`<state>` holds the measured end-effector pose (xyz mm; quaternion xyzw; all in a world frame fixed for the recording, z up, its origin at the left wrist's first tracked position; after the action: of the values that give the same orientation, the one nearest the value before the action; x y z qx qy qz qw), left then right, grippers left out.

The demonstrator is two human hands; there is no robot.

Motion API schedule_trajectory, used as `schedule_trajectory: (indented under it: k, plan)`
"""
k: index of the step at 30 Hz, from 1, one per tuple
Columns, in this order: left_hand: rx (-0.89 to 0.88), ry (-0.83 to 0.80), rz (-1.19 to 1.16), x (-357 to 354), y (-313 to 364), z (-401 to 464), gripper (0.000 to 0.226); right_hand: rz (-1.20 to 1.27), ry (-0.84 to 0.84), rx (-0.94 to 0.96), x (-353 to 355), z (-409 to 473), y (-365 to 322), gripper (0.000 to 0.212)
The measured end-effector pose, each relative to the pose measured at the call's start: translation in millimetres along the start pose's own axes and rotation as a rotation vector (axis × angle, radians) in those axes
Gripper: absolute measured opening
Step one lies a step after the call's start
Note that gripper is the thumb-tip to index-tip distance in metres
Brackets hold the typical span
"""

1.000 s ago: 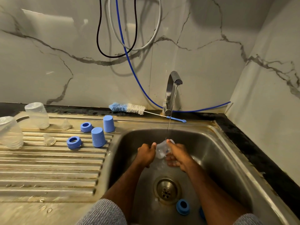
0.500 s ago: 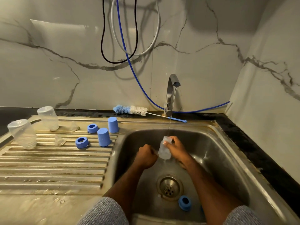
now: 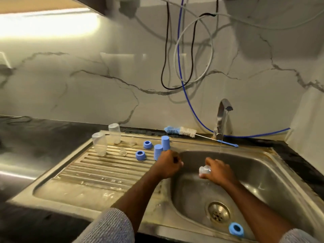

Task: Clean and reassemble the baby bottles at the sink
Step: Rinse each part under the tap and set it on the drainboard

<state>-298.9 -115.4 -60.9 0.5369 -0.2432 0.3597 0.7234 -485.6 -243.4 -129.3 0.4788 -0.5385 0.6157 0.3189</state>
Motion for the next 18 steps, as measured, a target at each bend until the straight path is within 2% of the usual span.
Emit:
schedule_trajectory:
  k: [3, 5, 10, 12, 15, 18]
  plan:
    - [0.01, 0.031, 0.065, 30.7, -11.7, -21.5, 0.012, -0.15, -0.008, 0.084, -0.4, -12.6, -27.5, 0.073]
    - [0.022, 0.064, 0.089, 47.3, -20.8, -34.4, 0.018, -0.205, -0.03, 0.101, -0.7, -17.7, -38.9, 0.06]
    - [0.097, 0.134, 0.049, 90.1, -52.8, -69.1, 0.019, -0.032, -0.048, 0.081, 22.1, -33.9, -77.7, 0.026]
    - [0.12, 0.178, 0.04, 110.2, -67.9, -83.0, 0.019, 0.011, 0.001, 0.114, 35.3, -42.1, -101.8, 0.027]
    - [0.174, 0.265, 0.031, 142.5, -97.0, -103.2, 0.017, 0.04, 0.099, 0.234, 48.5, -63.9, -151.3, 0.048]
    - [0.252, 0.339, 0.04, 172.8, -130.9, -126.4, 0.015, 0.087, 0.093, 0.38, 43.9, -92.9, -214.2, 0.051]
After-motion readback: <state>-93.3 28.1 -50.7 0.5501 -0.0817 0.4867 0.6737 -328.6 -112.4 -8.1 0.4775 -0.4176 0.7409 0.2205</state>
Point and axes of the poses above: each hand's wrist, its own z-axis towards the middle knuckle, its own x-axis out of the back of the hand, y = z × x, the point moved 7 cm from there along z, towards the middle knuckle, and after that the axes turned 11 degrees about -x, right-handed, at the moved point
